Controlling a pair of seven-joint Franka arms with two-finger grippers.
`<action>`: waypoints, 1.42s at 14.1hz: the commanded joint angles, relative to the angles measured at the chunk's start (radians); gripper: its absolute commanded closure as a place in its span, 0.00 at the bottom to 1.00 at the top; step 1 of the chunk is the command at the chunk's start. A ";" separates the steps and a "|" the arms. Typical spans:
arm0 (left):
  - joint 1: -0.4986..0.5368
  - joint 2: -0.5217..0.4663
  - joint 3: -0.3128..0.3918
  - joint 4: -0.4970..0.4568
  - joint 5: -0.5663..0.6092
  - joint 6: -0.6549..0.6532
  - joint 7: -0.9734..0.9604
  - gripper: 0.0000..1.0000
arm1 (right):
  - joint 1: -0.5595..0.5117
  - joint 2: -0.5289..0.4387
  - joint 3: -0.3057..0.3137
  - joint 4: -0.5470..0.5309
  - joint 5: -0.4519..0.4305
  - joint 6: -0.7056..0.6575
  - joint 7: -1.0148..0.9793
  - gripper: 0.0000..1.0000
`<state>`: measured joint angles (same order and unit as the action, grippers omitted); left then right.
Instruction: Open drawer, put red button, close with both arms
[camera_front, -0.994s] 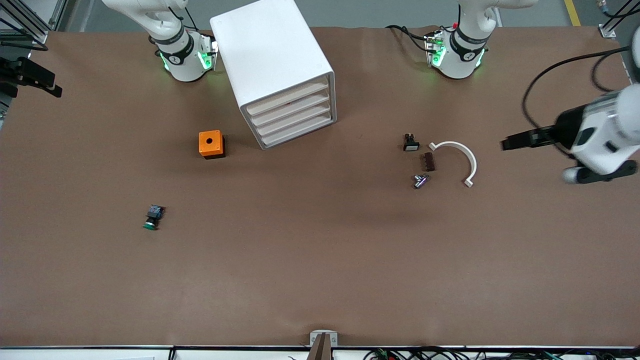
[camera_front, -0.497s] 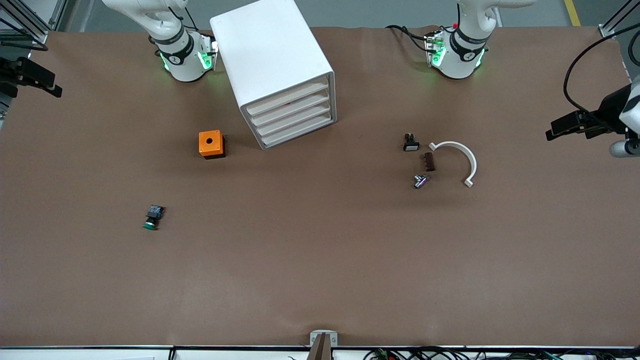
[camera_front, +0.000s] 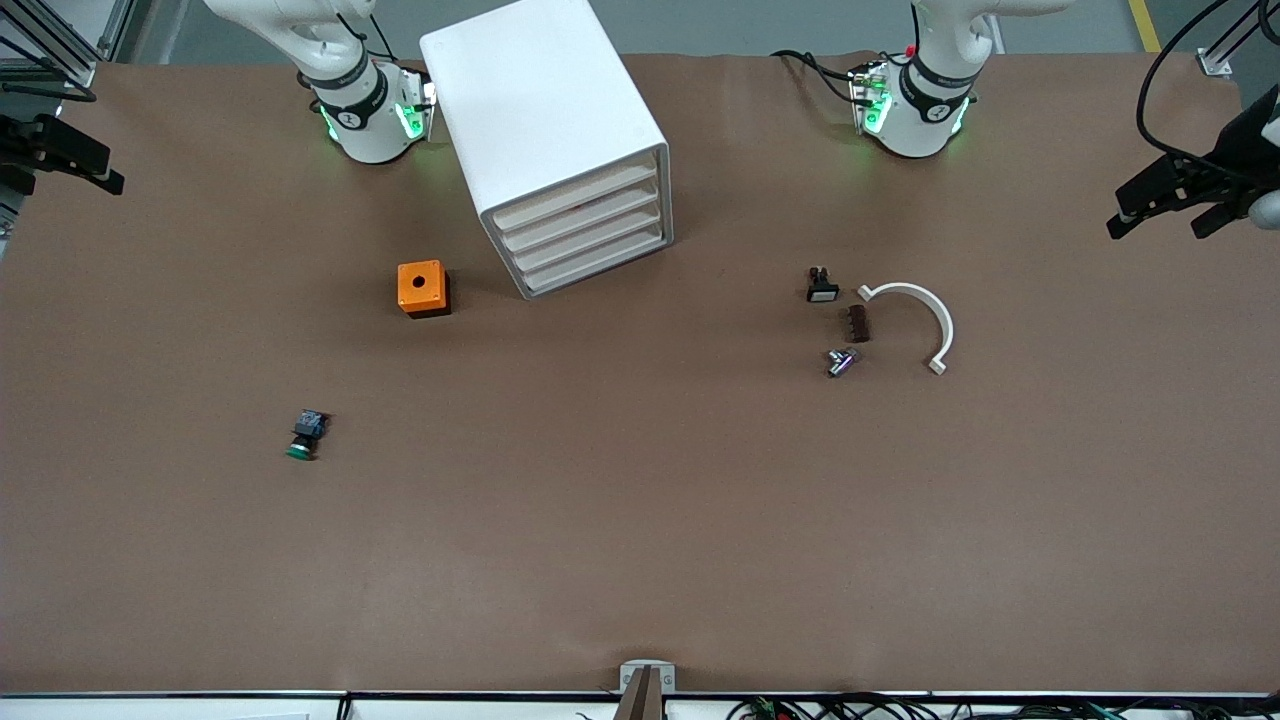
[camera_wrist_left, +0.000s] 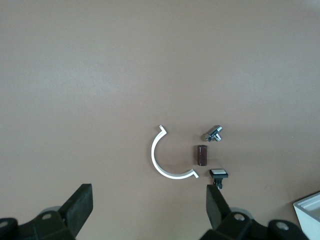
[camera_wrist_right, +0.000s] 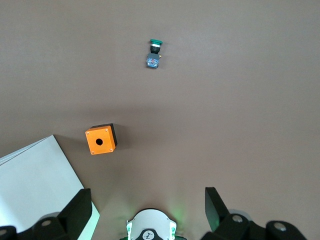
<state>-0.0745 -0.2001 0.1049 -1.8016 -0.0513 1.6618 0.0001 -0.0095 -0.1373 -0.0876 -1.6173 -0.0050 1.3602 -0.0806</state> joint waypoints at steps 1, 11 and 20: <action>-0.002 0.016 -0.010 0.054 0.021 -0.037 -0.011 0.00 | -0.007 -0.022 0.006 -0.018 -0.006 0.000 0.009 0.00; -0.005 0.093 -0.014 0.189 0.024 -0.122 -0.043 0.00 | -0.004 -0.022 0.008 -0.018 -0.006 0.002 0.009 0.00; 0.002 0.108 -0.014 0.194 0.024 -0.132 -0.040 0.00 | -0.006 -0.024 0.008 -0.018 -0.006 -0.001 0.009 0.00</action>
<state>-0.0758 -0.1034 0.0969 -1.6350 -0.0512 1.5511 -0.0272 -0.0094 -0.1373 -0.0872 -1.6173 -0.0051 1.3595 -0.0806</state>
